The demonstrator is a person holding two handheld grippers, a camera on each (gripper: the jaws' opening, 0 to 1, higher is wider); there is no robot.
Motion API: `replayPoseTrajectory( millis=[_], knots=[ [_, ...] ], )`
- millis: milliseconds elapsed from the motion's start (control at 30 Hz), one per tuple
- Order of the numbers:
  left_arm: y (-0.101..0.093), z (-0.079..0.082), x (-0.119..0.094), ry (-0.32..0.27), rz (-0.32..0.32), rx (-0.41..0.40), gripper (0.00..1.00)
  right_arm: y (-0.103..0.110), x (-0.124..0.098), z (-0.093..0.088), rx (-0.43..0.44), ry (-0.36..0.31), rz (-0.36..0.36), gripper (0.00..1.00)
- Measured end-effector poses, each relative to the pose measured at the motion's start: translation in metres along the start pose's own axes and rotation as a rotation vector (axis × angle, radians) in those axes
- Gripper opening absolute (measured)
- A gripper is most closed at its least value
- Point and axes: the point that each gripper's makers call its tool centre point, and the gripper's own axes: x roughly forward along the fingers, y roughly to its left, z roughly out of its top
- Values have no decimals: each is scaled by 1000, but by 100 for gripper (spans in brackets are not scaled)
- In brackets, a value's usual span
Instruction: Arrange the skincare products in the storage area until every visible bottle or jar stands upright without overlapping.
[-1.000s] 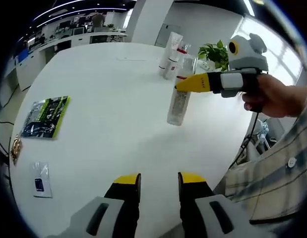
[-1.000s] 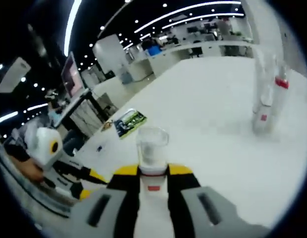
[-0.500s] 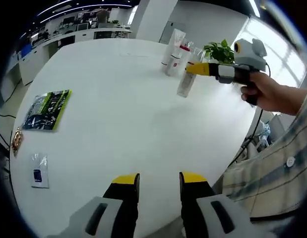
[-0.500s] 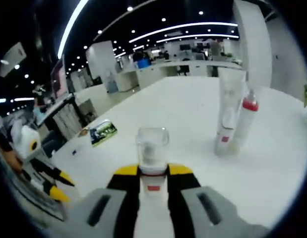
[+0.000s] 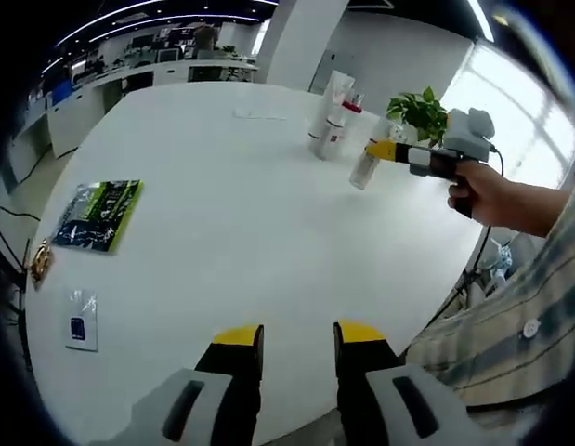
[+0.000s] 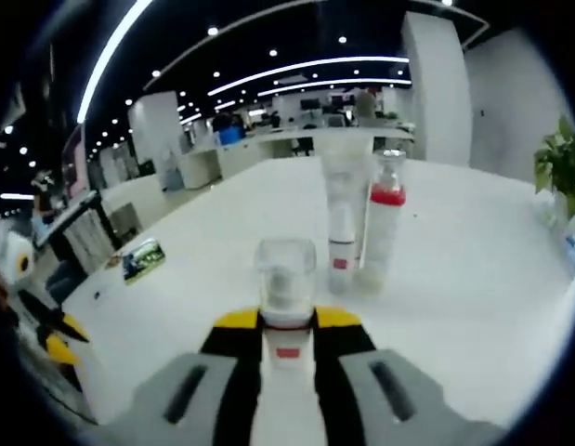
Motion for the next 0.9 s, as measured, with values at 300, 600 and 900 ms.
replayPoseTrajectory(
  millis=[300, 600, 900],
  knots=[
    [-12, -12, -7, 56, -12, 33, 27, -35, 14, 7, -7, -41, -65, 18],
    [-19, -12, -10, 69, -17, -54, 30, -59, 25, 8, -37, -50, -110, 18],
    [-32, -2, -8, 26, -74, -79, 34, -79, 42, 13, -48, -53, -159, 18]
  ],
)
